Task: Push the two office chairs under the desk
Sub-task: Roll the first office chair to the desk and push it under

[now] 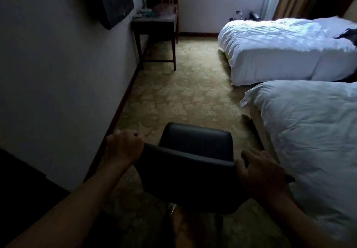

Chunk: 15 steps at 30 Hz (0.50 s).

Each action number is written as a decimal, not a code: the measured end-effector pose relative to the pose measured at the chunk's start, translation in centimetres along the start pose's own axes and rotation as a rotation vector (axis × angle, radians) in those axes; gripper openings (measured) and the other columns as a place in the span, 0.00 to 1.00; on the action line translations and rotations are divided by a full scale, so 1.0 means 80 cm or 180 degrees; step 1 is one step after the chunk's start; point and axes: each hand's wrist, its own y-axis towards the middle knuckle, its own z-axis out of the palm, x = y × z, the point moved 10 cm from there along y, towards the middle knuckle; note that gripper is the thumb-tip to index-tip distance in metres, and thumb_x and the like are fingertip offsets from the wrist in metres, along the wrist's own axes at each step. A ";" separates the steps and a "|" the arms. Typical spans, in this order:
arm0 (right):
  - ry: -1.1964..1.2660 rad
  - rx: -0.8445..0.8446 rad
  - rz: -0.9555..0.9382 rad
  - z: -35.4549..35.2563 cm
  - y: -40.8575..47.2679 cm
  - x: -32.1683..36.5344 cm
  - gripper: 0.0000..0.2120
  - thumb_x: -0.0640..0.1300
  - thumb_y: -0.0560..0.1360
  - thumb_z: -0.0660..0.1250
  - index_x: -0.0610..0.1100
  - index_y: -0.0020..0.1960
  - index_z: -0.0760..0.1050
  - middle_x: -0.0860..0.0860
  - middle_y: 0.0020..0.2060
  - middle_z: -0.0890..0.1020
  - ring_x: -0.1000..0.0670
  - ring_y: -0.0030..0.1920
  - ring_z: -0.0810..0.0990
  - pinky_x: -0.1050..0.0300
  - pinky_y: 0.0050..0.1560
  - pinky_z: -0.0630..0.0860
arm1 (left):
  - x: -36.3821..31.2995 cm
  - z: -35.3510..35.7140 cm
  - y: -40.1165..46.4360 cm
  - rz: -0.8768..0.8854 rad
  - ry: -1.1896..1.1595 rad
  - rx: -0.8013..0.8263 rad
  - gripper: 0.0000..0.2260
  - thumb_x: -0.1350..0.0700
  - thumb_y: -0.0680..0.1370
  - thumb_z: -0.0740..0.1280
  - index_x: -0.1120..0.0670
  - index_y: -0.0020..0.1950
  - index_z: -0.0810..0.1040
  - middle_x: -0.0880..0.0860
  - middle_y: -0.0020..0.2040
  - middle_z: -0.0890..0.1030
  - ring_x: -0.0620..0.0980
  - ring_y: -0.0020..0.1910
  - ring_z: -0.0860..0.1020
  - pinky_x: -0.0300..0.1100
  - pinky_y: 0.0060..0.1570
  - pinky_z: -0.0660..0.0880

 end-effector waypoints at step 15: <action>-0.0022 0.1538 0.0697 0.161 0.313 -0.071 0.14 0.62 0.68 0.54 0.55 0.37 0.73 0.48 0.44 0.79 0.46 0.44 0.78 0.52 0.43 0.69 | -0.087 0.061 0.286 0.0309 0.0424 -0.0069 0.26 0.46 0.68 0.48 0.53 0.45 0.84 0.61 0.50 0.83 0.63 0.52 0.77 0.50 0.52 0.67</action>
